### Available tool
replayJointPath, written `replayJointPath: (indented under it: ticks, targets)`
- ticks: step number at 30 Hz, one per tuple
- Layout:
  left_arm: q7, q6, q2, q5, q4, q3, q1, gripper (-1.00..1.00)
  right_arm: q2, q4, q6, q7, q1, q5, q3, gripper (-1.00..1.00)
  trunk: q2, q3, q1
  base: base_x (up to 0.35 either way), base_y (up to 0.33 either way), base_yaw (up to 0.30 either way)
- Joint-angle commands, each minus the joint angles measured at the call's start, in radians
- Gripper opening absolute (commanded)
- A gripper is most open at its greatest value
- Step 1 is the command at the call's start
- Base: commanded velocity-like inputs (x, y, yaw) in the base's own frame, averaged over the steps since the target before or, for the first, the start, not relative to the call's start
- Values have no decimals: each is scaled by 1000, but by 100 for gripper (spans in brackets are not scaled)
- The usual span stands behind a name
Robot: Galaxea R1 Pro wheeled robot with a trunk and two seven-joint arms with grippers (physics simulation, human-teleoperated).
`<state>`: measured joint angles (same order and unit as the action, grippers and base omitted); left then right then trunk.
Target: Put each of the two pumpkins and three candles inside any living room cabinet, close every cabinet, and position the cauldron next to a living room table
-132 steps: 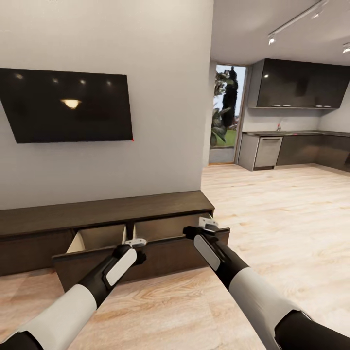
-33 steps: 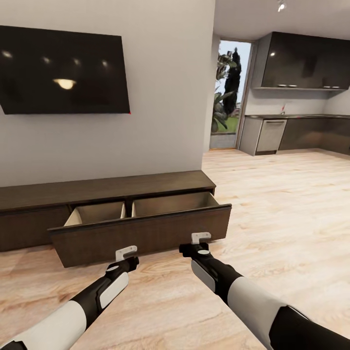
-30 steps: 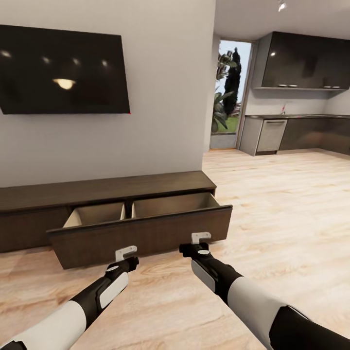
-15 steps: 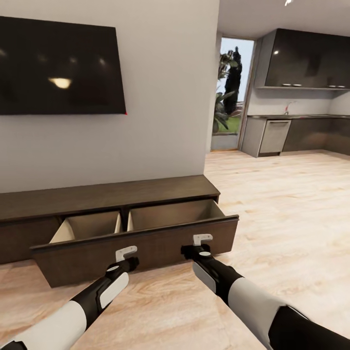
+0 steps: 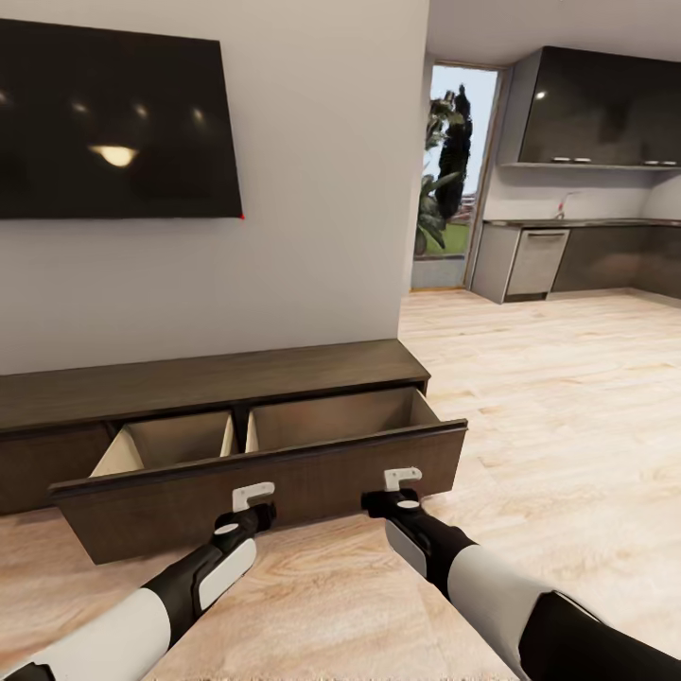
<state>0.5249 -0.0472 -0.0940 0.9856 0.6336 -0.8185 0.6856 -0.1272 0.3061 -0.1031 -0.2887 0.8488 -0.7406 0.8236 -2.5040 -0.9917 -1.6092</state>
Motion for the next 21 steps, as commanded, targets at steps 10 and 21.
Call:
replayJointPath:
  ticks: [10, 21]
  targets:
    - [9, 18, -4, 2, 2, -12, 1, 100, 0, 1, 50, -7, 1, -4, 16, 100, -3, -40, -4, 0, 0, 0]
    - [8, 78, -7, 2, 2, -33, 0, 100, -1, -17, 119, -7, 1, -5, 43, 100, -4, -55, -6, 0, 0, 0]
